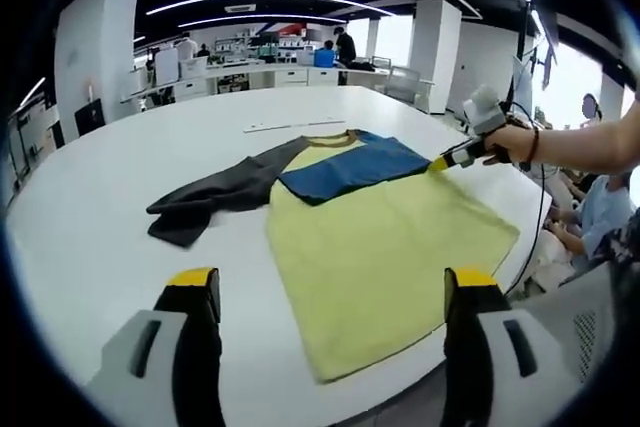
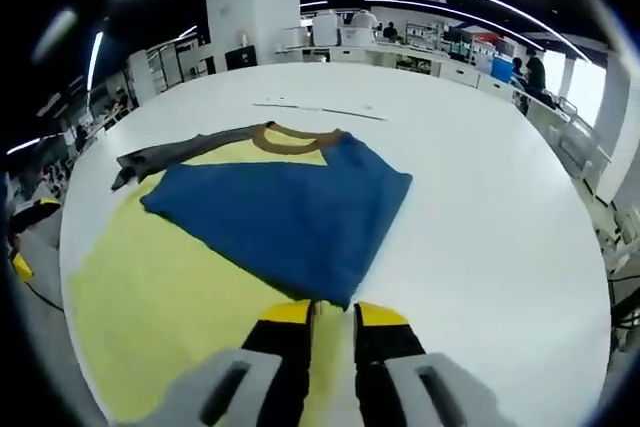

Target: Fold the garment on the visible template until the final outline fits inside the template.

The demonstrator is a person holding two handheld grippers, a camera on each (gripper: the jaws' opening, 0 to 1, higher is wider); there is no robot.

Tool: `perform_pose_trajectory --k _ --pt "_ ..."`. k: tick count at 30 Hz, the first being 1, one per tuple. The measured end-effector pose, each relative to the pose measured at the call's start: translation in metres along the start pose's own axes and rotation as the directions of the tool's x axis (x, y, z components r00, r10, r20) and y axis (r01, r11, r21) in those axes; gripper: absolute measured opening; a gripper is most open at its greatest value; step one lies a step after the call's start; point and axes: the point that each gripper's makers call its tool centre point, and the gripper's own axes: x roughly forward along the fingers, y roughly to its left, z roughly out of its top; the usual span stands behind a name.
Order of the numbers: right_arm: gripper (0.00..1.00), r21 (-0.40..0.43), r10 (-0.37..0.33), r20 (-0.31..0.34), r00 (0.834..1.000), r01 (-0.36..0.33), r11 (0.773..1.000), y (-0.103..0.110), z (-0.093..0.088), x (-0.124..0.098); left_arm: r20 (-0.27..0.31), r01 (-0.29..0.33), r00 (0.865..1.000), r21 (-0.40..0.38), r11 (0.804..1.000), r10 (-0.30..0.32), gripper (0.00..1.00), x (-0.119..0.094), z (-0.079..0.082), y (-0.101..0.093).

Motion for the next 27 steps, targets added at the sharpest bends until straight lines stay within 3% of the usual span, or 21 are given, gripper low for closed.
perform_pose_trajectory --k 2,7,16,21,27 --pt "0.09 0.05 0.003 0.009 1.0 -0.004 0.999 0.002 0.0 0.001 0.003 0.006 1.0 -0.001 1.0 -0.006 0.88 0.003 0.002 0.0" --pt "0.05 0.061 -0.023 0.009 1.0 0.022 0.998 0.002 0.001 0.003 0.015 0.019 1.0 -0.003 1.0 -0.019 0.79 0.013 0.008 0.001" --pt "0.01 0.012 -0.053 0.013 0.998 0.053 0.999 0.001 -0.001 0.004 0.078 0.007 0.997 -0.055 0.998 -0.003 0.61 0.041 0.03 0.013" --pt "0.01 -0.015 -0.048 0.01 0.999 0.048 0.999 0.001 0.0 0.004 0.054 -0.004 0.999 -0.014 1.0 0.005 0.56 0.06 0.033 0.017" --pt "0.01 -0.024 -0.036 0.008 0.999 0.036 0.999 0.001 -0.001 0.004 0.071 0.008 0.997 -0.065 0.998 -0.003 0.41 0.086 0.037 0.017"
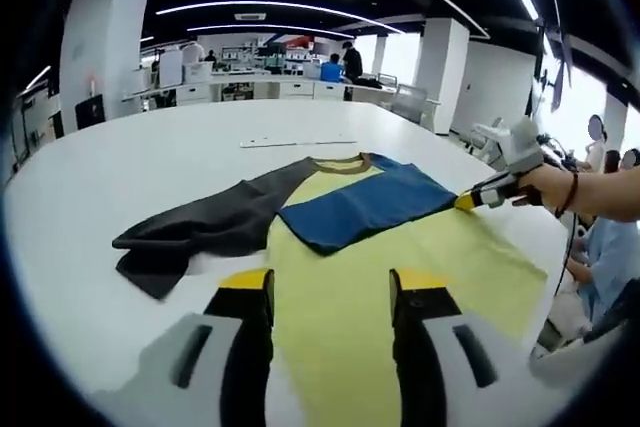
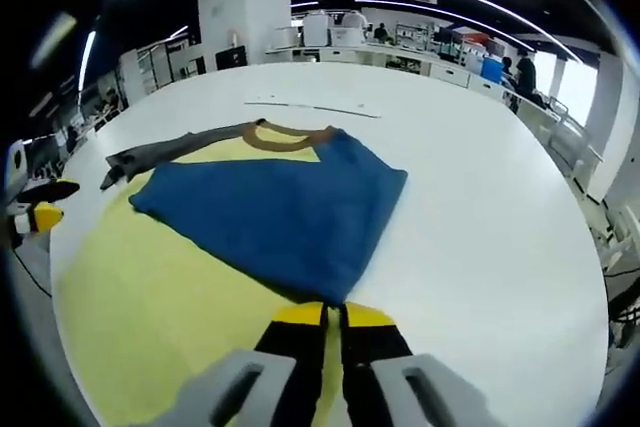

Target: Fold the garment on the visible template until the final outline fits inside the template.

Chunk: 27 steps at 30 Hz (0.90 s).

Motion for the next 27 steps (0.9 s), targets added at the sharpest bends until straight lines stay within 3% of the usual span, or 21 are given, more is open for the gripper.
perform_pose_trajectory --k 12,27 --pt "0.01 0.017 0.01 -0.003 1.0 -0.01 1.0 -0.001 0.0 0.0 -0.051 0.026 0.998 0.039 0.999 -0.024 0.26 0.048 -0.007 0.006" --pt "0.01 0.022 0.002 -0.008 1.0 -0.002 1.0 0.0 0.0 0.002 -0.068 0.063 0.996 0.035 0.997 -0.06 0.12 0.083 -0.014 0.007"
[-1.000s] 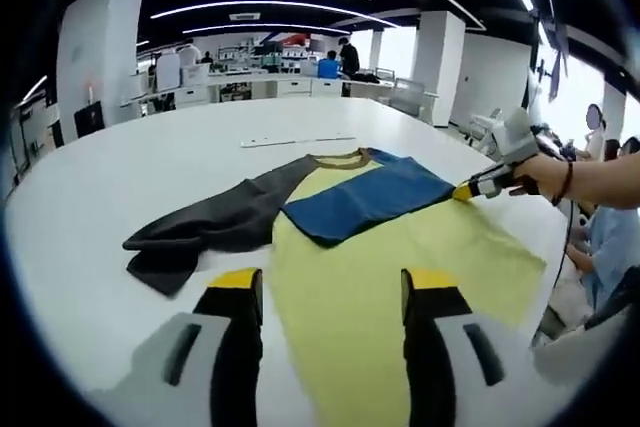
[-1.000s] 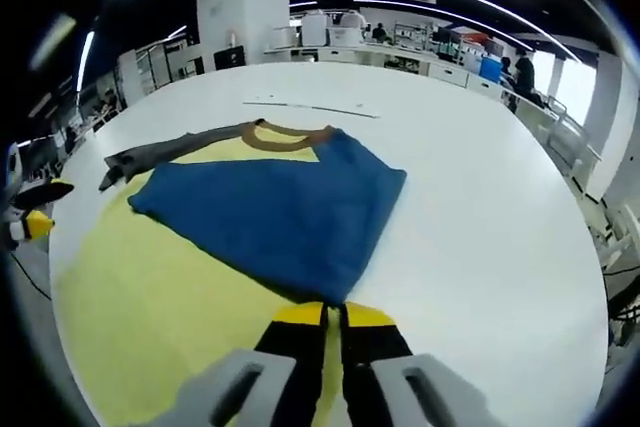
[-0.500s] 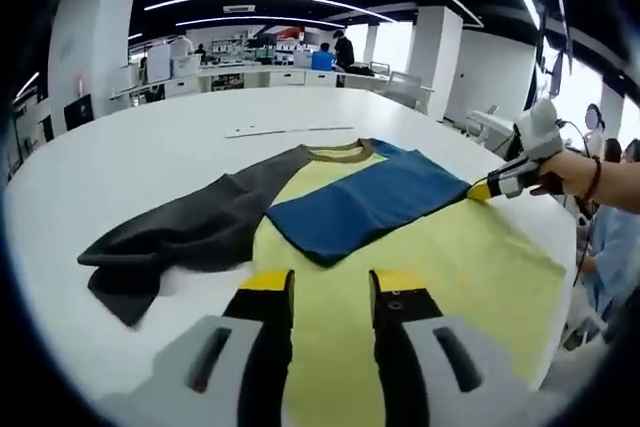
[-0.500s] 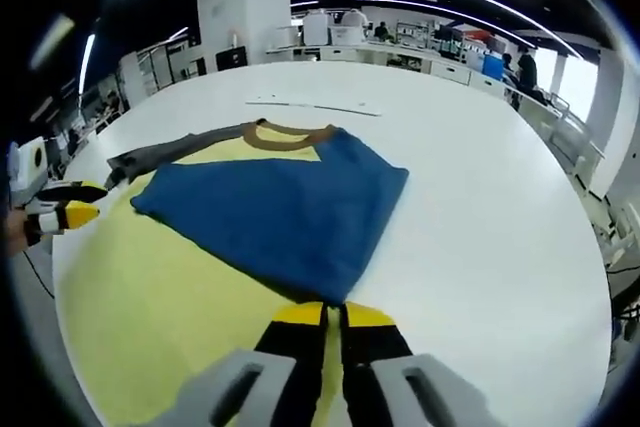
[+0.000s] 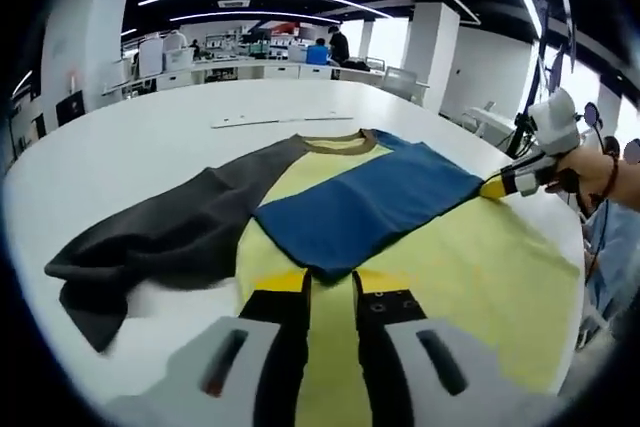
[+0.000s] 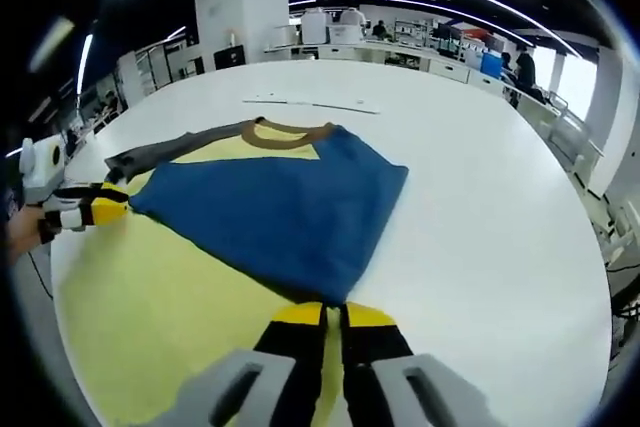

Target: Fold the garment on the visible template until the final outline fits inside the template.

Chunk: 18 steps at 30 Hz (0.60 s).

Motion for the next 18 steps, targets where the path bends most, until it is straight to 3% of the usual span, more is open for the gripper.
perform_pose_trajectory --k 11,18 --pt "0.01 0.012 -0.007 0.006 1.0 0.007 1.0 0.0008 -0.0001 0.0003 -0.024 0.013 1.0 0.016 1.0 -0.012 0.0 0.005 -0.0057 0.0025" --pt "0.01 0.014 -0.009 0.004 1.0 0.009 1.0 0.0008 -0.0003 0.0007 -0.048 0.011 0.999 0.057 0.998 -0.009 0.0 0.0021 -0.0077 0.0064"
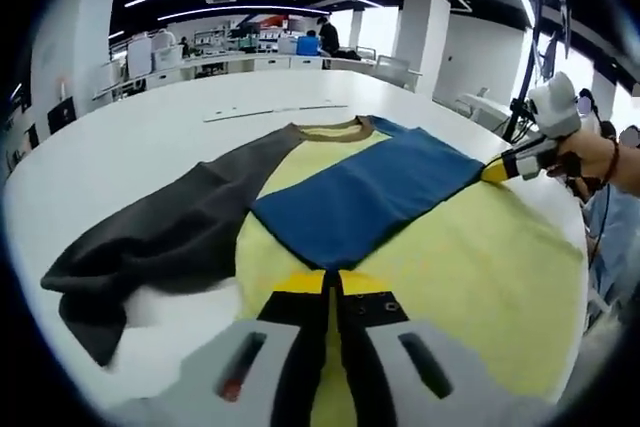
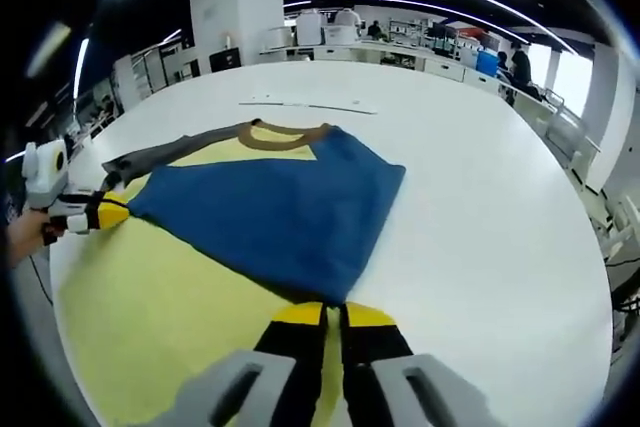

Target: Fold the garment on the visible template until the final outline fits inside the template.

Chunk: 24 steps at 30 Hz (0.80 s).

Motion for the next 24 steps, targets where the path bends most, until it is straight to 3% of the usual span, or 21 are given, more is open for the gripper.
perform_pose_trajectory --k 20,24 --pt "0.0 0.041 -0.002 -0.012 1.0 0.002 0.999 -0.0033 -0.0005 -0.0001 -0.039 0.0 0.999 0.041 0.999 0.002 0.0 -0.0004 -0.0013 0.0035" --pt "0.0 0.031 -0.002 -0.018 1.0 0.002 1.0 -0.0044 -0.0005 0.0 -0.03 -0.015 0.999 0.05 0.999 0.017 0.14 -0.005 0.0005 0.004"
